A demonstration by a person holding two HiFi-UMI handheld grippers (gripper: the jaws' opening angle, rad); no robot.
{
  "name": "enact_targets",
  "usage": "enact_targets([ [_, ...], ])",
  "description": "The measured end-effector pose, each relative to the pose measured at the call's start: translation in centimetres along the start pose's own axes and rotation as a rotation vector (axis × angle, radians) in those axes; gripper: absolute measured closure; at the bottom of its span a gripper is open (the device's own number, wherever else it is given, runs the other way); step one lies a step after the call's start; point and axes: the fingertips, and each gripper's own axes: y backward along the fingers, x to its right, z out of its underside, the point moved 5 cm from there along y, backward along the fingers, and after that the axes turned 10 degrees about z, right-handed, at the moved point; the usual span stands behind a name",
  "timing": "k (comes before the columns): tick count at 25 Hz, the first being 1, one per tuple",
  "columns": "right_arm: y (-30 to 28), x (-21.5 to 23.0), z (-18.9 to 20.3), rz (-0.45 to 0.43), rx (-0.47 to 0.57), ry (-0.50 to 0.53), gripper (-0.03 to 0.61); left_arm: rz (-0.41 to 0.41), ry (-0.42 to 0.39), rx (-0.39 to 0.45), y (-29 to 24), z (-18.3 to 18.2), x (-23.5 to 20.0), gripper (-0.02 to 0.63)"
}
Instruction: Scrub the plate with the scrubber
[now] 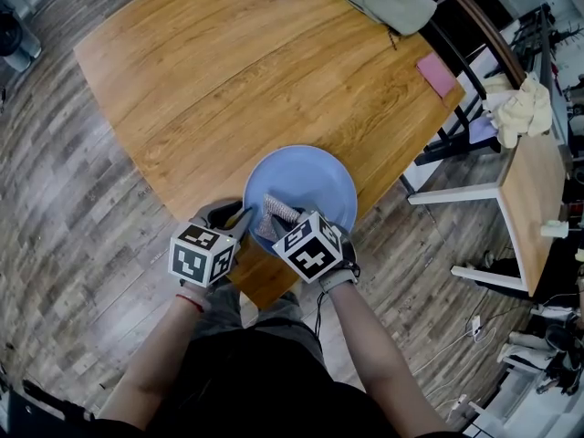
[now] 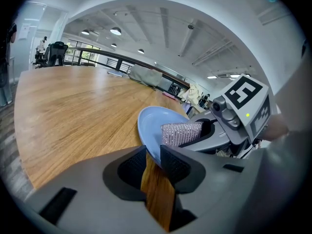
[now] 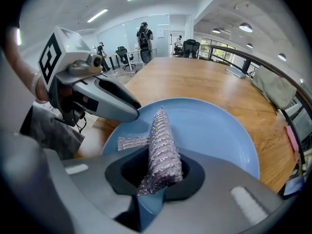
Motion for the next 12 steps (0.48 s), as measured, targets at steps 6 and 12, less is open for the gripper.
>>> enact_targets([
  [6, -1.2, 0.6, -1.7, 0.011, 0.031, 0.019, 0.506, 0.012, -0.006, -0.008, 0.0, 0.1, 0.0, 0.526],
  [12, -2.1, 2.3, -3.2, 0.03, 0.074, 0.016, 0.505, 0.024, -0.01, -0.017, 0.0, -0.1, -0.1, 0.526],
])
